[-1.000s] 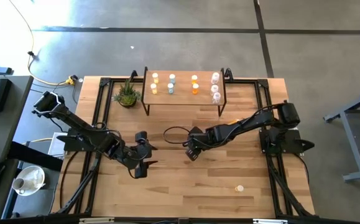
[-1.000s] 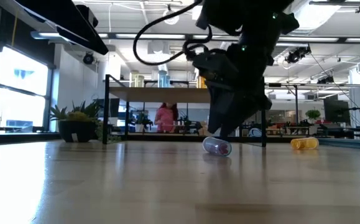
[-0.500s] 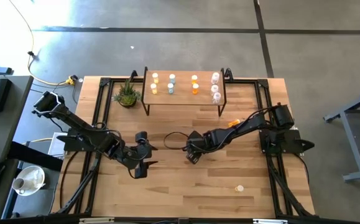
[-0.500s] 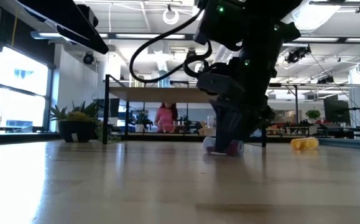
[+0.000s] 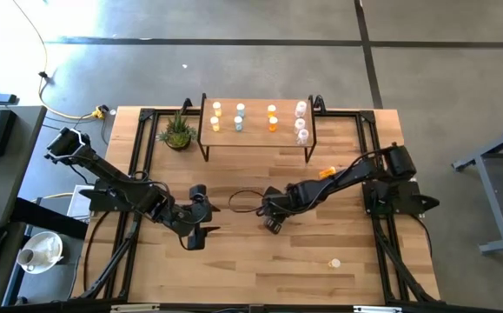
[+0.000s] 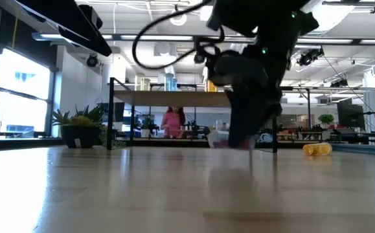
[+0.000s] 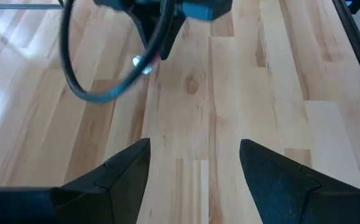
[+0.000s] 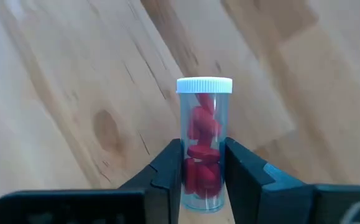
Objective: Pick and place medicine bottles onto shelf by color
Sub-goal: Put the blue pill bottle on the shelf aligned with the other blue pill bottles
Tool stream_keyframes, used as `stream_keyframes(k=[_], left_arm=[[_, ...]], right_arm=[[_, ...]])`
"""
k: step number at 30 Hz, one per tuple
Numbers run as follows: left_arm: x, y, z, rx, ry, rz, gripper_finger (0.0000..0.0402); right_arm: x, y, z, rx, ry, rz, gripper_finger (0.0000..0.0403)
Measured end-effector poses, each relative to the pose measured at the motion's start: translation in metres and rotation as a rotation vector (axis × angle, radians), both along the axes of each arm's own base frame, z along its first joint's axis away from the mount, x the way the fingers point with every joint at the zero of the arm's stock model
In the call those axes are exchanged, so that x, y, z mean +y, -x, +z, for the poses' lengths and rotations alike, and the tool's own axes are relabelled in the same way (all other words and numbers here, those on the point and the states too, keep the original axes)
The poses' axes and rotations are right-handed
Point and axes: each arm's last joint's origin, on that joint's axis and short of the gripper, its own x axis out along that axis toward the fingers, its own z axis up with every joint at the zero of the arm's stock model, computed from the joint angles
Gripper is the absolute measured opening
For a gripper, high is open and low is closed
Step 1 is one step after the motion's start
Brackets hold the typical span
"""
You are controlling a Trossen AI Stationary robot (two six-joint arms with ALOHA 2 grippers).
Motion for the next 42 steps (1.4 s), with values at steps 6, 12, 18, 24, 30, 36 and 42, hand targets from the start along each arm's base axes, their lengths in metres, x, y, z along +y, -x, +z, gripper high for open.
stream_keyframes(k=[6, 12, 18, 24, 30, 36, 42], left_arm=[[0.0, -0.001, 0.001, -0.015, -0.066, -0.02, 0.0239], [-0.001, -0.005, -0.001, -0.114, -0.059, -0.038, 0.0239], [0.003, -0.002, -0.029, -0.281, 0.011, -0.087, 0.0232], [0.016, 0.001, -0.037, -0.482, 0.006, -0.07, 0.0217], [0.023, 0.0, -0.027, -0.644, -0.023, -0.133, 0.0212], [0.024, -0.001, -0.014, -0.769, -0.086, -0.22, 0.0212], [0.022, 0.0, -0.002, -0.888, -0.102, -0.292, 0.0212]], right_arm=[[0.005, 0.002, 0.03, -0.138, 0.032, 0.081, 0.0081], [0.022, 0.004, 0.067, -0.342, 0.046, 0.194, 0.0079], [0.035, 0.015, 0.098, -0.485, 0.081, 0.28, 0.0079], [0.041, 0.021, 0.126, -0.654, 0.146, 0.348, 0.0079], [0.047, 0.016, 0.146, -0.856, 0.252, 0.458, 0.0079], [0.05, 0.012, 0.158, -0.995, 0.328, 0.551, 0.0079], [0.052, 0.008, 0.159, -1.052, 0.335, 0.56, 0.0079]])
